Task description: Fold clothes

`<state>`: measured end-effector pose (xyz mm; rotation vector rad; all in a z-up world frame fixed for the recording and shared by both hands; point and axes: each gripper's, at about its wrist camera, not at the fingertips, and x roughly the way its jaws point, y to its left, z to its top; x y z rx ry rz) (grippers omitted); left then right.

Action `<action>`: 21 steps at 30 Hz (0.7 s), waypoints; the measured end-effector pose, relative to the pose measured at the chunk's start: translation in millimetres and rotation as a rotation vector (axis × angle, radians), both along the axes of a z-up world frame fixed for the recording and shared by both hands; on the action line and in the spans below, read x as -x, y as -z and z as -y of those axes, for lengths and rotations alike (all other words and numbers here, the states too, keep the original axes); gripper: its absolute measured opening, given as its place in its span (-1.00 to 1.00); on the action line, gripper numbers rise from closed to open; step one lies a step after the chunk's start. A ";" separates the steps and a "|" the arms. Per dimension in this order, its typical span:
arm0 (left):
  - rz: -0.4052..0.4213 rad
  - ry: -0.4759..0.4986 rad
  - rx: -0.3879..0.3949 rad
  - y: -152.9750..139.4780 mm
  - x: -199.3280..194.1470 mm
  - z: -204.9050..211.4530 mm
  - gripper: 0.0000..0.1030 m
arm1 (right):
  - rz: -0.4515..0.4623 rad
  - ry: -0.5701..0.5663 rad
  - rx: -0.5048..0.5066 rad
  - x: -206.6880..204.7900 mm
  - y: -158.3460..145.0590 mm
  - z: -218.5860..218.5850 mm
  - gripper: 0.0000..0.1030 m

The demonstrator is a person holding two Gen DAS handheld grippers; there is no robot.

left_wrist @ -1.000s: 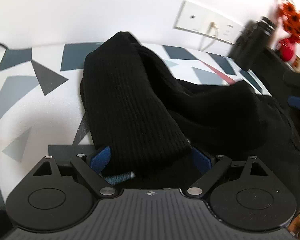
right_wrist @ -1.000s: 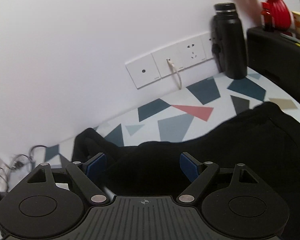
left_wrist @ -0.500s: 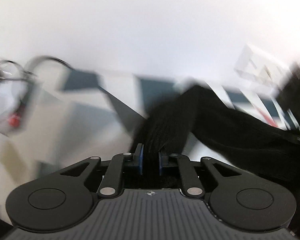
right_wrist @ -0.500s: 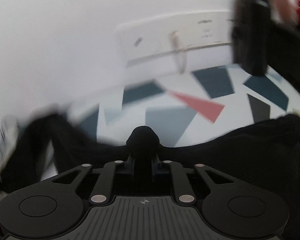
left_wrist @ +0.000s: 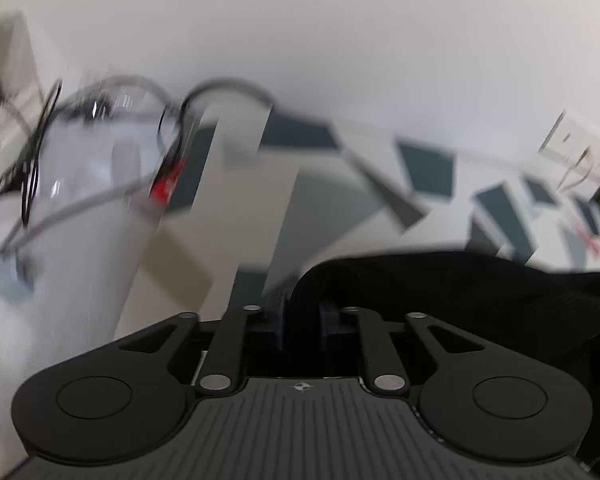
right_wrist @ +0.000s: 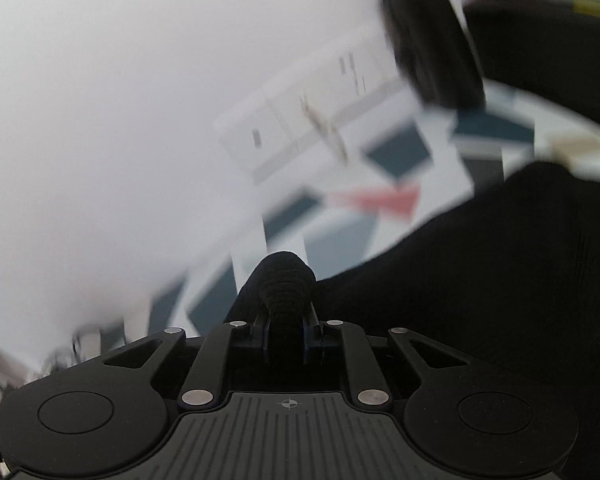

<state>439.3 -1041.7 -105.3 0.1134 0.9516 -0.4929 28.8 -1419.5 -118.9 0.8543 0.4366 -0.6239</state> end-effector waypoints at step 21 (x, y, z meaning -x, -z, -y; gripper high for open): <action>0.365 0.780 -0.316 46.6 106.2 83.0 0.74 | -0.048 0.013 0.048 -6.1 16.6 -22.5 -0.63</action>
